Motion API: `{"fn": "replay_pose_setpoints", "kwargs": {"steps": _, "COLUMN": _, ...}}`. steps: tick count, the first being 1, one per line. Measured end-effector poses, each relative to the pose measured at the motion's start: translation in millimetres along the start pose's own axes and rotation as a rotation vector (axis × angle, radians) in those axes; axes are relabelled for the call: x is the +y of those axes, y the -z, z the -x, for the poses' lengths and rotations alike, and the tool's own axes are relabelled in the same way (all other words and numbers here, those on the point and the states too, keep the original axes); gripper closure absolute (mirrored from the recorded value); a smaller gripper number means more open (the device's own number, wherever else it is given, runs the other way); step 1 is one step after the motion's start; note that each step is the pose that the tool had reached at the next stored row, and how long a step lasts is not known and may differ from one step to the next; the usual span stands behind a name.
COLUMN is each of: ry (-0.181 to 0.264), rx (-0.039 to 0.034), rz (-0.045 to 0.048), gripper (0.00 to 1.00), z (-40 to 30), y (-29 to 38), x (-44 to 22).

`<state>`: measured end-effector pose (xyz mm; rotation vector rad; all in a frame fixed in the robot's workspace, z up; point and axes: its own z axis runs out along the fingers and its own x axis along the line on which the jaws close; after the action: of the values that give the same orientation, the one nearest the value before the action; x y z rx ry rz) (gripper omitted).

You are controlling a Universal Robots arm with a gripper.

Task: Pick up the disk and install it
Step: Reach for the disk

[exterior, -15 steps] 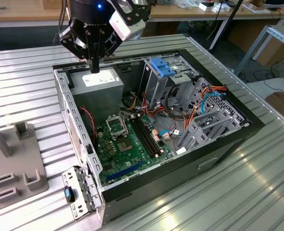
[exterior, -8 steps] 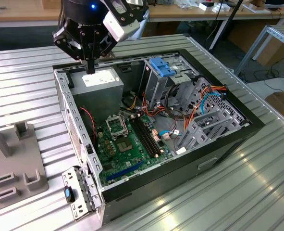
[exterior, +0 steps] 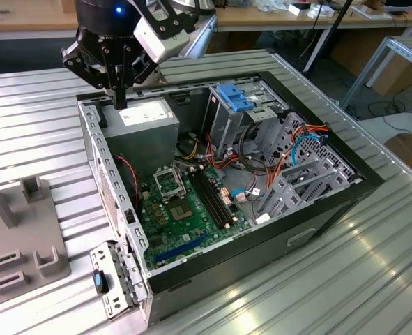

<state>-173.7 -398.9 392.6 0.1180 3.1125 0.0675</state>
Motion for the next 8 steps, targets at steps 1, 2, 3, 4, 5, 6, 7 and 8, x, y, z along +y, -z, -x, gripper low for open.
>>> {"fn": "replay_pose_setpoints", "kwargs": {"steps": 1, "ry": 0.000, "rx": 0.0000, "rz": 0.0000, "gripper": 0.89, "z": -1.0, "y": 0.0, "x": -0.1}}
{"fn": "replay_pose_setpoints", "kwargs": {"steps": 2, "ry": 0.000, "rx": 0.0000, "rz": 0.0000, "gripper": 0.89, "z": -1.7, "y": -0.1, "x": -0.1}}
{"fn": "replay_pose_setpoints", "kwargs": {"steps": 3, "ry": 0.000, "rx": 0.0000, "rz": 0.0000, "gripper": 0.89, "z": -2.8, "y": -0.1, "x": -0.2}}
{"fn": "replay_pose_setpoints", "kwargs": {"steps": 4, "ry": 0.000, "rx": 0.0000, "rz": 0.0000, "gripper": 0.89, "z": -3.5, "y": -0.2, "x": -0.3}}
{"fn": "replay_pose_setpoints", "kwargs": {"steps": 5, "ry": 0.000, "rx": 0.0000, "rz": -0.0001, "gripper": 0.89, "z": -4.3, "y": -0.2, "x": -0.3}}
{"fn": "replay_pose_setpoints", "kwargs": {"steps": 6, "ry": 0.000, "rx": -0.0001, "rz": -0.0002, "gripper": 0.89, "z": -5.4, "y": -0.3, "x": -0.4}}
{"fn": "replay_pose_setpoints", "kwargs": {"steps": 7, "ry": 0.000, "rx": 0.0000, "rz": -0.0006, "gripper": 0.89, "z": -6.0, "y": -0.3, "x": -0.4}}
{"fn": "replay_pose_setpoints", "kwargs": {"steps": 8, "ry": 0.000, "rx": 0.0001, "rz": -0.0008, "gripper": 0.89, "z": -6.1, "y": -0.2, "x": -0.5}}
